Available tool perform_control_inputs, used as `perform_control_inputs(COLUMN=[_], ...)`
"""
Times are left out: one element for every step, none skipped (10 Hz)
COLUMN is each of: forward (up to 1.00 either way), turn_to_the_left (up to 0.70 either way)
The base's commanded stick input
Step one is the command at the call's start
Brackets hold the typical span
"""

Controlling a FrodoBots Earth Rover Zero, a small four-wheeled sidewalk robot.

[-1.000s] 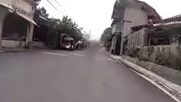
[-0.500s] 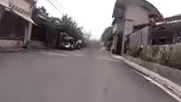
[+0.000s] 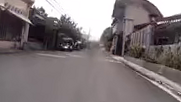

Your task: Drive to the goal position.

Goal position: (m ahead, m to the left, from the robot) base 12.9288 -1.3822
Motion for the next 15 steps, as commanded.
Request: perform_control_inputs(forward=[0.70, 0.70, 0.70, 0.70, 0.70, 0.70, 0.70, 0.70, 0.70, 0.70, 0.70, 0.70, 0.70, 0.70, 0.70], turn_to_the_left=[0.00, 0.00, 0.00, 0.00, 0.00, 0.00, 0.00, -0.01, -0.03, -0.14, -0.13, -0.09, -0.05, -0.01, 0.00])
